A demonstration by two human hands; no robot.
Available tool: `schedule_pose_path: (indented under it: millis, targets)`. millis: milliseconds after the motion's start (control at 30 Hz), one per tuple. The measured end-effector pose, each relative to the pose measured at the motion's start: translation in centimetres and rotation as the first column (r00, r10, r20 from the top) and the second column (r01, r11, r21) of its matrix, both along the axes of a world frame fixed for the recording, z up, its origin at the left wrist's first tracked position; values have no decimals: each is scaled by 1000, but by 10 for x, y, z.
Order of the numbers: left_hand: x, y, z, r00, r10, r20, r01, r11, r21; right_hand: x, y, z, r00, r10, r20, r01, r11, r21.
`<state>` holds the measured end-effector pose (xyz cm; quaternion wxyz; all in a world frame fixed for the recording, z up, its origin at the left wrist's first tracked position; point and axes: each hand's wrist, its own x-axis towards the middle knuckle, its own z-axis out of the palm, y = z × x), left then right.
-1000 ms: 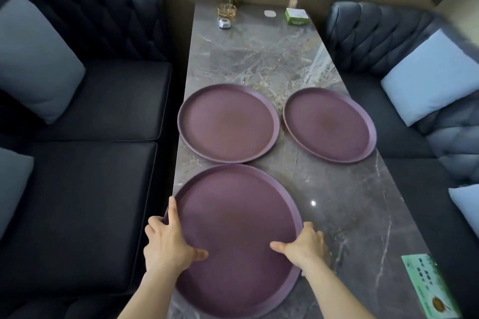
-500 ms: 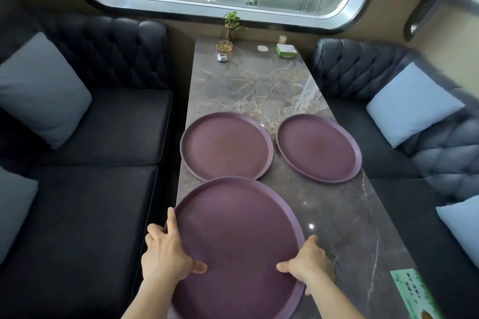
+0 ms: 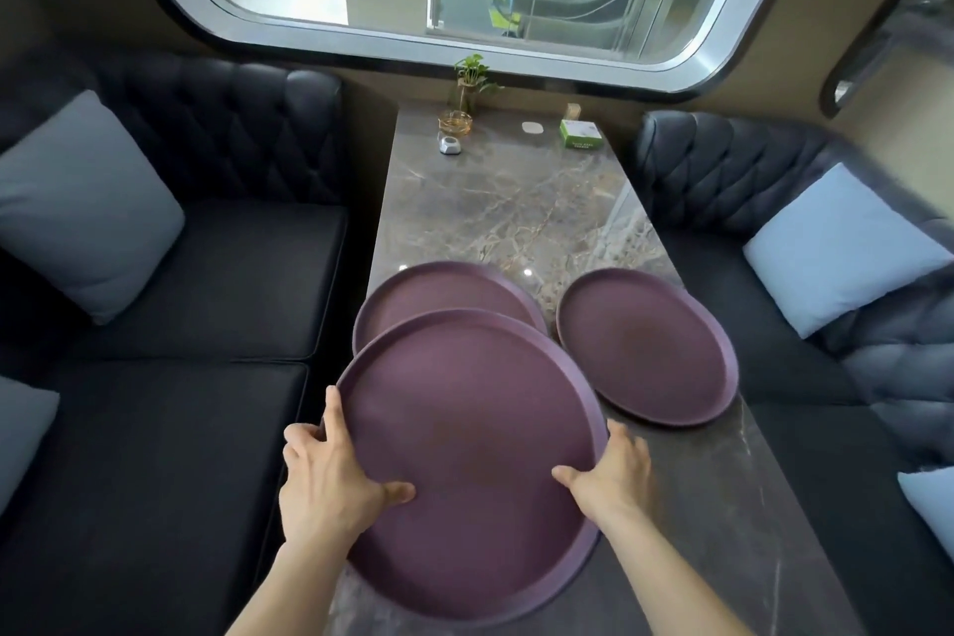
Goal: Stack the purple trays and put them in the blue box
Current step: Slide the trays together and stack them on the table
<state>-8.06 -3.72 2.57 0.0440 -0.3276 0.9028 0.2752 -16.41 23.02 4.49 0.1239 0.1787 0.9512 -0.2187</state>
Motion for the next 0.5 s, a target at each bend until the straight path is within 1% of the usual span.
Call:
schedule_pose_path:
  millis: [233, 433, 500]
  targets:
    - [-77, -17, -21, 996, 64, -56, -63, 998, 21, -94, -22, -14, 996, 73, -47, -73, 997, 17]
    - [-139, -33, -40, 994, 103, -34, -103, 995, 17, -167, -44, -41, 992, 125, -18, -125, 992, -5]
    - [-157, -37, -47, 994, 110, -12, -110, 994, -17, -186, -51, -52, 991, 130, -9, -130, 992, -4]
